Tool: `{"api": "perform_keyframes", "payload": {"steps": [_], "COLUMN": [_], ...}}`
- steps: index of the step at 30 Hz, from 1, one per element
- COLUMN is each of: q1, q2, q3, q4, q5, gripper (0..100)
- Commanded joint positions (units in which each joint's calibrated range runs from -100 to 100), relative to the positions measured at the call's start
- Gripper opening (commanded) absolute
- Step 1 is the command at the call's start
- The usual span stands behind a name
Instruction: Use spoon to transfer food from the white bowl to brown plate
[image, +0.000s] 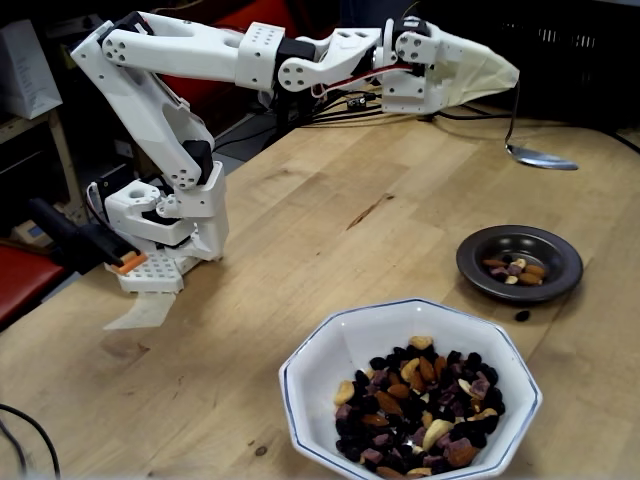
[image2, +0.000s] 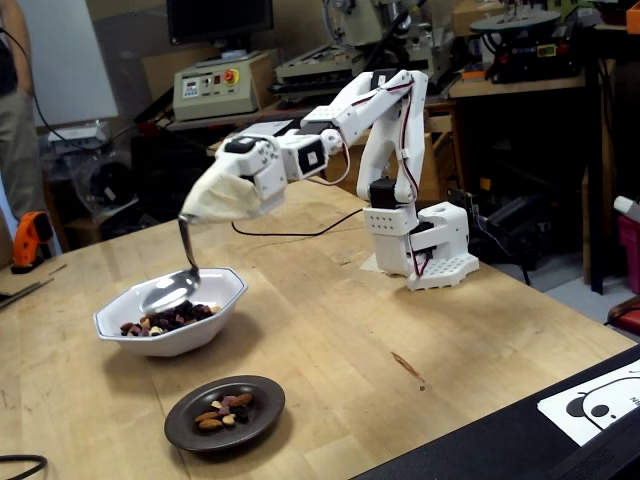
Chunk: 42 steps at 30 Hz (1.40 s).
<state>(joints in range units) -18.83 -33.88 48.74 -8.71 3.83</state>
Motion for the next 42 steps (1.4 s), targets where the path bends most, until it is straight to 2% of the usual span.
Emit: {"api": "perform_keyframes", "payload": {"steps": [1, 10, 20, 42], "q1": [6.2, 17.4, 24.5, 26.2], "q2": [-1.3, -9.1, -14.6, -40.8], "q3": [-7.8, -8.4, -4.1, 22.6], "q4": [2.5, 5.8, 8.6, 9.7], "q5": [-0.9, -2.7, -2.7, -2.4], "gripper": [4, 4, 4, 4]}}
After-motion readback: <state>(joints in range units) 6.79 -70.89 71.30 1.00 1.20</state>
